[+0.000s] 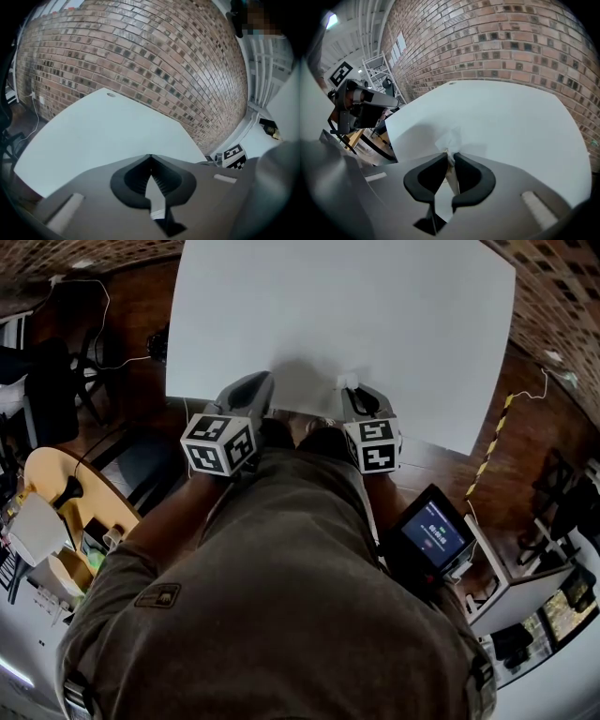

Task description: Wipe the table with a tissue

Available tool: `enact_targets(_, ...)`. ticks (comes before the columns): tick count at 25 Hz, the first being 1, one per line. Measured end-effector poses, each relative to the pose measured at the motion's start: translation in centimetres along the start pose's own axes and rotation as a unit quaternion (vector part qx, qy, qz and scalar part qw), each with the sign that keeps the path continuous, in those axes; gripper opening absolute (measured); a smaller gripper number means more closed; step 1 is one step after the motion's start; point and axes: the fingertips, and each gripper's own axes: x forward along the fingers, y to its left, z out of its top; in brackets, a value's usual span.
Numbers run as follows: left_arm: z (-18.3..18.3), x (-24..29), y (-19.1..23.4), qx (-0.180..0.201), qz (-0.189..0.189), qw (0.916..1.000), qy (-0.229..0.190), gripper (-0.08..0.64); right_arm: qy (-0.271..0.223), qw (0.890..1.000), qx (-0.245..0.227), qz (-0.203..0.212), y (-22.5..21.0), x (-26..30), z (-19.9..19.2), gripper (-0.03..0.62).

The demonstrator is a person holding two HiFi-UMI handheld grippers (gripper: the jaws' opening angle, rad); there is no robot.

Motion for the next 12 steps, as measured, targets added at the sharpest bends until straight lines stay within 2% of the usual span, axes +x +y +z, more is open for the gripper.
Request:
enact_targets(5, 0.2, -0.7, 0.6, 0.004, 0.000, 1.0000, -0.001, 0.002, 0.001, 1.000, 0.001, -0.001, 0.6, 0.3, 0.3, 0.055)
enact_targets(12, 0.7, -0.4, -0.2, 0.015, -0.011, 0.9998, -0.002, 0.002, -0.007, 1.000, 0.017, -0.021, -1.1, -0.9, 0.3, 0.055)
